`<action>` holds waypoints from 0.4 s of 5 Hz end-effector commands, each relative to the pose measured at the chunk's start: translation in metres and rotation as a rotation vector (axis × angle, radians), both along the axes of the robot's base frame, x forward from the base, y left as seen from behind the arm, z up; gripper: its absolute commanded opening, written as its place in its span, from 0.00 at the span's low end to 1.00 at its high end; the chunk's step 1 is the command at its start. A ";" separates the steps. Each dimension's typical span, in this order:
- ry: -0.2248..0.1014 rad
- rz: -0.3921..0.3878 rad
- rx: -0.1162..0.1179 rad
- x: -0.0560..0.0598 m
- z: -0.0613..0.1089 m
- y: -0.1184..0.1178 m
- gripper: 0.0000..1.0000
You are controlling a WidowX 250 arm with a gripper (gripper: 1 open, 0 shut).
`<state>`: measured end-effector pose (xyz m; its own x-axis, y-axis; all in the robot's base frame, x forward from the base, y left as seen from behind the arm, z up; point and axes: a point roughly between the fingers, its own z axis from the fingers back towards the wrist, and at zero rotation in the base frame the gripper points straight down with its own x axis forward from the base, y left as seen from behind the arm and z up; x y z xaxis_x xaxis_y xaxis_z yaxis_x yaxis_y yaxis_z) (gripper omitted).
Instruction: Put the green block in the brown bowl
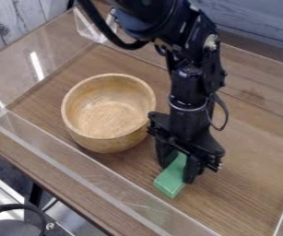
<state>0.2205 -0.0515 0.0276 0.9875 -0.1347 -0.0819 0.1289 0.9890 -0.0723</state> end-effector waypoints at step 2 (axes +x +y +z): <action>-0.058 0.002 -0.018 0.011 0.021 0.000 0.00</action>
<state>0.2183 -0.0509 0.0348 0.9860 -0.1403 -0.0903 0.1335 0.9880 -0.0777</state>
